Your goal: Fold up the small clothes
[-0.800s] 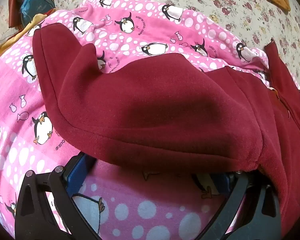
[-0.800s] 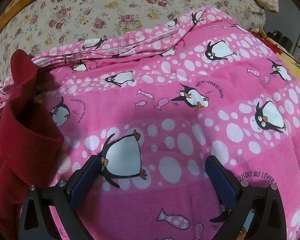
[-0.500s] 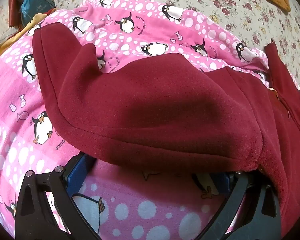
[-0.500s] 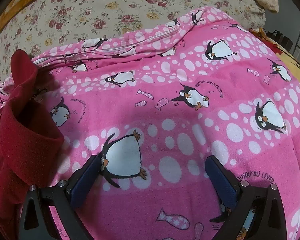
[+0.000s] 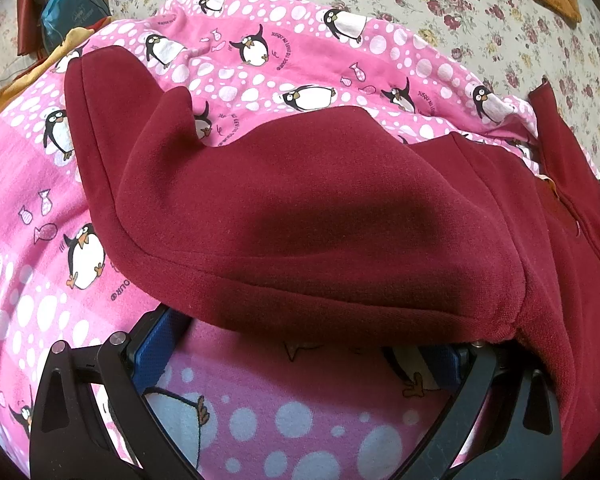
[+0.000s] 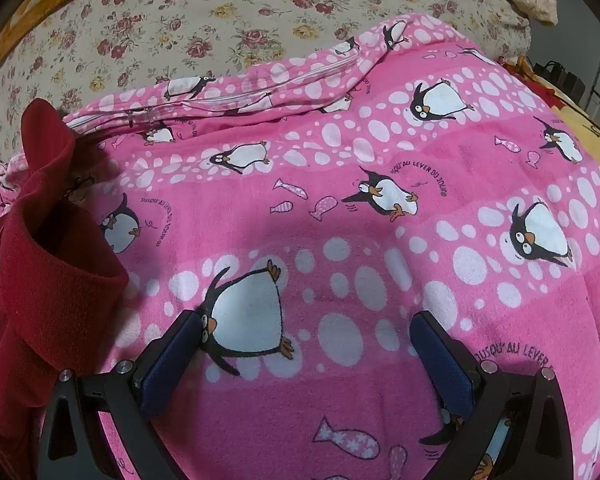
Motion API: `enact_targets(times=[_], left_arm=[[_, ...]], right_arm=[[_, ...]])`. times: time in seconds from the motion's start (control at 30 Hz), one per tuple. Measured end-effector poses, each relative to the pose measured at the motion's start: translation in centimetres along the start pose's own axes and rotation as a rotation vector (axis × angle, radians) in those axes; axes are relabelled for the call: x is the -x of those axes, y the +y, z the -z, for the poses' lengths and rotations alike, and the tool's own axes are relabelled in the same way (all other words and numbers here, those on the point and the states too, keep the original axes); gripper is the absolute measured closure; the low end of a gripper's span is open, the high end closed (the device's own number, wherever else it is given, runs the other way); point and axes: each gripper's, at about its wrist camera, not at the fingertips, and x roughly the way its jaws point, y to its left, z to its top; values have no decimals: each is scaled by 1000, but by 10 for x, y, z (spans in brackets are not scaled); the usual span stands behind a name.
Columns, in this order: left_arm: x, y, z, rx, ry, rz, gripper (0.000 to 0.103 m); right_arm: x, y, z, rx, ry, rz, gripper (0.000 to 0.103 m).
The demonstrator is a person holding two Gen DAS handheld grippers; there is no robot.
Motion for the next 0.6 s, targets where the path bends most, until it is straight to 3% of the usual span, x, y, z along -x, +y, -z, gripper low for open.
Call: enact_targets(times=[0.37,0.47,0.6], left_arm=[[7,-2,1,-28,53,1,0],[20,1,3,4,58,-38,1],[54,-4,15,-26,-10,-43,1]], right_arm=[[1,0,-1,0,26,2,0],[22,2,1,-11,40,-19,0],[65,14,14,17,-10,-29,0]])
